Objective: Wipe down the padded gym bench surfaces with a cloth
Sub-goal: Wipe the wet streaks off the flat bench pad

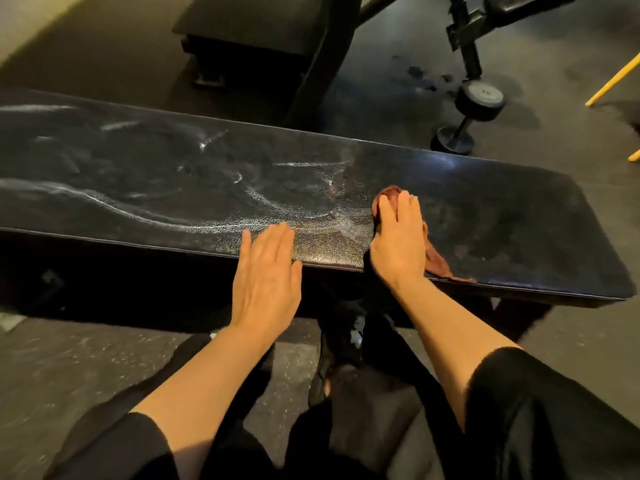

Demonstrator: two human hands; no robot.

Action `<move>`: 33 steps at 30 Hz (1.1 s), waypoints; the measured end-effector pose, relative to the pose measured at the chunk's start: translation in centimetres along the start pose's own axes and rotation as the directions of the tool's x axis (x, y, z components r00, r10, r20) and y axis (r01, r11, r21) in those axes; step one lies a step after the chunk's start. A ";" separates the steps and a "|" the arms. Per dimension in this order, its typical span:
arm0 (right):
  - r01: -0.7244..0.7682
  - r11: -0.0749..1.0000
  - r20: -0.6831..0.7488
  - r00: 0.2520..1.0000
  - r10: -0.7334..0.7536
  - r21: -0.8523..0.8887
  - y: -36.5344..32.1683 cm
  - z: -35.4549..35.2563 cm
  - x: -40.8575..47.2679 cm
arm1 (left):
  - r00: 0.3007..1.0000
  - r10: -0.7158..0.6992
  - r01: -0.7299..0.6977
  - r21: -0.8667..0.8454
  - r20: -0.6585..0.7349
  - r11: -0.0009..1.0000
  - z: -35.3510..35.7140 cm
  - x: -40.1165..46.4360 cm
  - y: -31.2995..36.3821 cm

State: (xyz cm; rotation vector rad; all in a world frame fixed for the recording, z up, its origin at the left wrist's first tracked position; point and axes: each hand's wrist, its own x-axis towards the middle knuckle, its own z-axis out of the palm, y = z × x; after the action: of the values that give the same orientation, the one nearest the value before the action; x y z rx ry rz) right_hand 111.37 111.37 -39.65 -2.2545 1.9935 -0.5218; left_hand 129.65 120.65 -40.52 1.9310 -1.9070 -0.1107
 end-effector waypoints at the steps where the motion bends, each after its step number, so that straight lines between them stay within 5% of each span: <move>1: 0.061 0.998 -0.002 0.998 -0.061 0.021 -2.4 0.8 -0.3 | 1.000 0.008 -0.008 -0.003 0.003 1.000 -0.3 0.1 -0.4; 5: 0.265 0.958 0.128 0.952 -0.277 0.109 -9.3 3.0 -2.1 | 1.000 -0.005 0.005 0.005 0.022 1.000 -1.4 0.2 -1.7; 8: 0.306 0.947 0.197 0.927 -0.321 0.100 -6.7 2.1 -1.6 | 0.998 0.012 -0.012 -0.003 0.067 1.000 -2.0 -0.1 -1.5; 11: 0.094 0.993 0.090 0.991 -0.100 0.071 -1.7 0.6 -2.5 | 0.993 0.044 -0.043 -0.008 0.114 0.999 -1.7 -0.6 -1.6; 15: -0.186 0.983 0.054 0.981 0.185 0.003 -2.6 0.0 -2.9 | 0.991 0.062 -0.061 -0.010 0.121 0.998 -1.2 -1.1 -1.9; 18: 0.044 0.996 -0.035 0.999 -0.042 0.077 -7.9 1.8 -3.1 | 0.991 0.065 -0.063 -0.020 0.113 0.998 -1.1 -1.0 -2.0; 22: 0.253 0.954 0.180 0.943 -0.281 0.162 -9.7 3.3 -3.5 | 0.992 0.050 -0.045 -0.042 0.112 0.998 -1.5 -0.7 -1.7; 25: 0.257 0.954 0.225 0.931 -0.287 0.155 -5.6 2.0 -2.0 | 0.991 0.060 -0.059 -0.009 0.118 0.998 -1.8 -1.1 -1.7; 29: -0.067 0.995 0.175 0.983 0.052 0.078 -2.6 0.3 -2.2 | 0.989 0.064 -0.064 0.000 0.135 0.998 -1.7 -1.3 -1.9; 33: 0.164 0.985 0.092 0.982 -0.167 0.046 -6.5 1.3 -5.1 | 0.992 0.062 -0.062 -0.001 0.109 0.998 -1.4 -1.1 -1.7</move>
State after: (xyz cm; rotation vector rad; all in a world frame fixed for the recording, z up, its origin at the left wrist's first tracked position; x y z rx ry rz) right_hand 117.42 117.11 -39.96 -2.3867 1.7473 -0.4526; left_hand 131.68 122.05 -40.11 1.9005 -2.0367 -0.1994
